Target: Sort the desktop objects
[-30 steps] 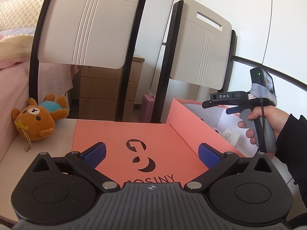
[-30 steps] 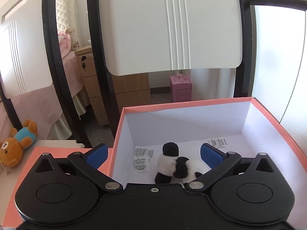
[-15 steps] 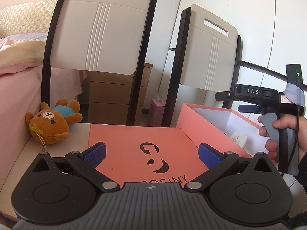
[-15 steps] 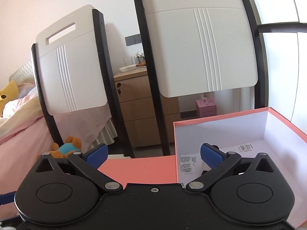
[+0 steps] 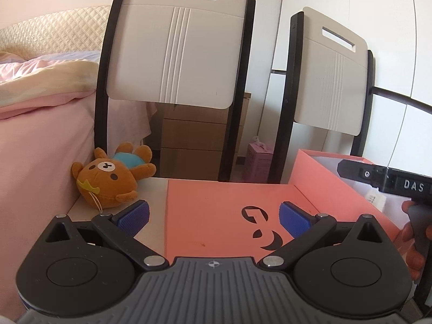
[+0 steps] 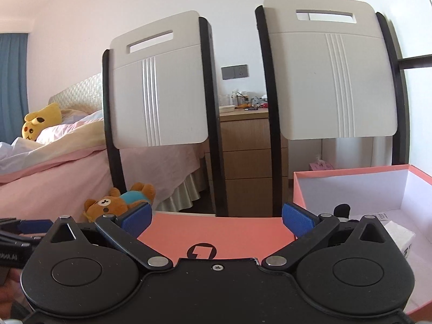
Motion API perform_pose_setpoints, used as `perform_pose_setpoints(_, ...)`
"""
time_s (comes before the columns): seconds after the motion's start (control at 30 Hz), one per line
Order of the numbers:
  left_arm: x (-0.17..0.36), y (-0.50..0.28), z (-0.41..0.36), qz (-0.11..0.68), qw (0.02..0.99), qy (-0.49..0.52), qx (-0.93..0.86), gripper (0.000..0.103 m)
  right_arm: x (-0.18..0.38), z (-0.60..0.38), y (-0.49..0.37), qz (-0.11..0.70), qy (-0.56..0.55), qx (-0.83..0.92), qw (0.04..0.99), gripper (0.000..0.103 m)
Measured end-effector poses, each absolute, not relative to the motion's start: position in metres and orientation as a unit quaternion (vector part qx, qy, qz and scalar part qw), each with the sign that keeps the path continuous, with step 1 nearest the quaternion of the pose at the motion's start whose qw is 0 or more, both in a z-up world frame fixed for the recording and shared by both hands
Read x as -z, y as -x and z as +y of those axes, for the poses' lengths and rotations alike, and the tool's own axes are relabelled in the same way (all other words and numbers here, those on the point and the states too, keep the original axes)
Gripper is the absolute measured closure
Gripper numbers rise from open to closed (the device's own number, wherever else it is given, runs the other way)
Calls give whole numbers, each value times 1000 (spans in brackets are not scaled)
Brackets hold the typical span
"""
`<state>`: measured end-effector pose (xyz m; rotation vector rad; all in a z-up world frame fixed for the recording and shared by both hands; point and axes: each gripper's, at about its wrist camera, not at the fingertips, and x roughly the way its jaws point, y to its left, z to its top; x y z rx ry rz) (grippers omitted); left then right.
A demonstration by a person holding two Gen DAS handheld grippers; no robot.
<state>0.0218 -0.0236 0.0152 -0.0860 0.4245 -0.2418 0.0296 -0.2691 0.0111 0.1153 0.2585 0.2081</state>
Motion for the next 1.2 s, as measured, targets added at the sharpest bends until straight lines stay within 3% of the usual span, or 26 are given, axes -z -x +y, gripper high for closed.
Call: perform_pose_setpoints(1.2,-12,-26,-26,208,974,29,87,0,7,-266,-32,136,-64,-133,980,1)
